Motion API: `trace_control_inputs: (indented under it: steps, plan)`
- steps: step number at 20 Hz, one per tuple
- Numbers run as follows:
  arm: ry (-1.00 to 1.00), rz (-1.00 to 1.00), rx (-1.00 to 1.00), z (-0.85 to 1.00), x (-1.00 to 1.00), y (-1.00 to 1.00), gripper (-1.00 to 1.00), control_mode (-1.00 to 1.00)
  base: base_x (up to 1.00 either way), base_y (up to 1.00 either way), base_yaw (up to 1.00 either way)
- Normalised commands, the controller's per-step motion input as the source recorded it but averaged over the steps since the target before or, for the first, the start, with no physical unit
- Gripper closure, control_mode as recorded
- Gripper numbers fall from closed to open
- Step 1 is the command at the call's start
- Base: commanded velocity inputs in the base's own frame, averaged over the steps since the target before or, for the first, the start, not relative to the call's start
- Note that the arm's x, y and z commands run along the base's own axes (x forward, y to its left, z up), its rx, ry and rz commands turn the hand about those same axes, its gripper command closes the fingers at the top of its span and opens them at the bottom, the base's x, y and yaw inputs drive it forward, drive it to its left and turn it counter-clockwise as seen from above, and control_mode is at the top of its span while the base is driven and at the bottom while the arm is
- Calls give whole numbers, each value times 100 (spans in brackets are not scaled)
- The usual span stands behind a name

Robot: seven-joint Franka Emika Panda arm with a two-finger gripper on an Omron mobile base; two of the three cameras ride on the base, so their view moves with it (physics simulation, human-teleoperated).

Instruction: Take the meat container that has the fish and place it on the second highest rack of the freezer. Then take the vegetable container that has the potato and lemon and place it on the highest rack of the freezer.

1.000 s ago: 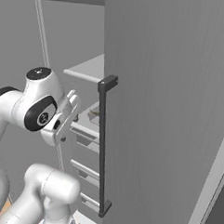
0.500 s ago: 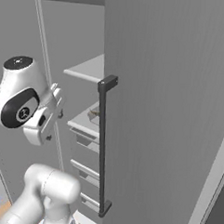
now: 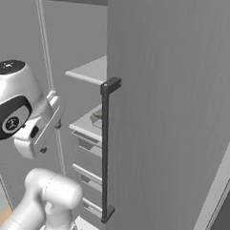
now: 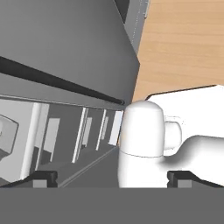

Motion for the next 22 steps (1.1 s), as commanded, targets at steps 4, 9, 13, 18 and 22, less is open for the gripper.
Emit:
trace_control_inputs:
  steps: [4, 9, 13, 18, 22]
  plan:
    - [0, 0, 0, 0, -36, -1, -100, -100, 0, 0, 0]
    - [0, 0, 0, 0, -5, 0, -100, 100, -69, 0, 0]
    - [0, 0, 0, 0, 0, 0, -100, 100, -100, -4, 0]
    - [0, 0, 0, 0, 0, 0, -100, 100, -60, -84, -26]
    - [0, 0, 0, 0, 0, 0, -100, 100, -14, -100, -25]
